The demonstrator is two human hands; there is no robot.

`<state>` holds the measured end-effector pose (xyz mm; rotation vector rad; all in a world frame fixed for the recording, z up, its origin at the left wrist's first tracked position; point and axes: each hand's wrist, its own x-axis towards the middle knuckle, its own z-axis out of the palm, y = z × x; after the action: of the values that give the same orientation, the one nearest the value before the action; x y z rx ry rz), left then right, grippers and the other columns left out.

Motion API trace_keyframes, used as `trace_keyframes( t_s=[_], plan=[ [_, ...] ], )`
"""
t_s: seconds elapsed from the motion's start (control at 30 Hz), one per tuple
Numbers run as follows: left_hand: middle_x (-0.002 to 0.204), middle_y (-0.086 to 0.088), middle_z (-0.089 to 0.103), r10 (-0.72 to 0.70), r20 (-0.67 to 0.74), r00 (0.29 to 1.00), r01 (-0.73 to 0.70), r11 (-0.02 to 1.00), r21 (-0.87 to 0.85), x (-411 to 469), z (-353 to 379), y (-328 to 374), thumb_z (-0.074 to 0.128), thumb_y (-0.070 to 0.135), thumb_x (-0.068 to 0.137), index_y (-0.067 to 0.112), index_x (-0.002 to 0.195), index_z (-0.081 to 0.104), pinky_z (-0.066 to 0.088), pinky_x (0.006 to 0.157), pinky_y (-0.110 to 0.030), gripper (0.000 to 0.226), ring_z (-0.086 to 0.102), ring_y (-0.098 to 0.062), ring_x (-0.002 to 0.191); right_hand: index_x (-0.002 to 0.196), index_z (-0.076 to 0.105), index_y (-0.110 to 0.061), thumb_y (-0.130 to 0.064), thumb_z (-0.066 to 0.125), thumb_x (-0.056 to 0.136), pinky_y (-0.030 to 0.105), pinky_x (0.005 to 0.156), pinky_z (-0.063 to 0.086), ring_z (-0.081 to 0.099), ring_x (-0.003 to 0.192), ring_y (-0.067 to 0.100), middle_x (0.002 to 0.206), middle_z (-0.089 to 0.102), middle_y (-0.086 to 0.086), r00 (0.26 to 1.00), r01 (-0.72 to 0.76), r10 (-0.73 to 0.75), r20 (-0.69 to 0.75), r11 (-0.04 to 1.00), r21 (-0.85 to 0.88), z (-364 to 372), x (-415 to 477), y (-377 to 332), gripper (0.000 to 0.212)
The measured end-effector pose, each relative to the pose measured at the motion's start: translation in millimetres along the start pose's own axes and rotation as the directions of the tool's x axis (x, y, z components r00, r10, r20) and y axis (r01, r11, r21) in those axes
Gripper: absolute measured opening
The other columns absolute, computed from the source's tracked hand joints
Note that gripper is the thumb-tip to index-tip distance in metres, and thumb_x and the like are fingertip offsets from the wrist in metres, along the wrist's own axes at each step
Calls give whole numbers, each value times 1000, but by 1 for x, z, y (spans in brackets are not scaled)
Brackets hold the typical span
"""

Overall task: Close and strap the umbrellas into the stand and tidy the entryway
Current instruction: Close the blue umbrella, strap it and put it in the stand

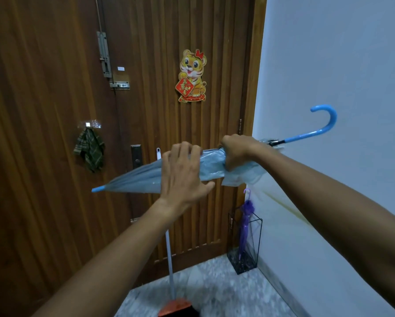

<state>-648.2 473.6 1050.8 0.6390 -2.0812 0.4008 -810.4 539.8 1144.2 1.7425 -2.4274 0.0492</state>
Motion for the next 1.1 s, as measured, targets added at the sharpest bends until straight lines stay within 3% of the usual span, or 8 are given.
trace_keyframes(
  t_s=[0.1,0.27,0.37,0.47,0.6,0.77,0.87,1.1],
  plan=[
    [137,-7,47,-70,226,971,62,997,42,3,13,-4,74,77,54,21,148,29,33,113,-46,118,42,-28,134,113,55,-22,-27,83,72,32,77,45,56,89,17,98,59,-2,996,88,-87,34,995,-37,-11,1,-19,50],
    [74,3,64,-247,191,950,255,967,-18,20,8,-15,70,43,74,22,90,62,38,60,-31,27,67,-24,74,107,66,-26,-37,81,76,54,105,31,53,112,21,100,63,-5,973,130,-149,-174,985,-116,-25,-7,-34,37],
    [75,2,64,-421,314,851,483,862,-153,20,11,-28,71,45,65,19,82,66,47,64,-32,31,63,-23,73,127,63,-32,-54,77,75,66,115,18,35,140,22,136,56,-3,859,111,-181,-479,979,-171,-17,-9,-26,58],
    [83,4,72,-529,485,697,714,576,-399,19,15,-40,77,42,58,19,89,72,56,68,-30,39,69,-17,77,139,52,-34,-67,67,76,56,115,28,34,142,21,148,45,0,679,216,7,-734,954,209,-2,-11,-21,72],
    [86,1,77,-489,589,643,725,139,-675,21,16,-45,78,14,59,11,89,76,60,72,-33,30,71,-17,78,150,38,-28,-60,60,89,45,112,38,39,140,21,156,36,4,808,243,342,-480,550,799,17,-8,-13,72],
    [73,-2,71,-365,654,662,694,-32,-719,24,1,-42,68,0,74,11,81,72,54,65,-32,14,67,-19,70,151,36,-22,-54,52,96,31,92,51,55,127,21,143,49,-2,921,150,333,-203,178,973,40,0,2,66],
    [71,-1,69,-384,641,665,687,-22,-726,25,-1,-41,67,-1,73,11,80,71,54,63,-29,14,65,-17,67,148,38,-23,-45,57,97,25,79,52,59,115,14,134,53,-7,918,137,349,-187,163,977,38,-2,-4,59],
    [61,1,58,-484,628,609,718,0,-696,25,-4,-38,65,4,67,13,68,63,44,50,-20,9,52,-12,53,153,27,-30,-34,74,84,45,99,54,52,129,24,151,43,-1,882,142,415,-222,215,966,34,-1,-13,84]
  ],
)
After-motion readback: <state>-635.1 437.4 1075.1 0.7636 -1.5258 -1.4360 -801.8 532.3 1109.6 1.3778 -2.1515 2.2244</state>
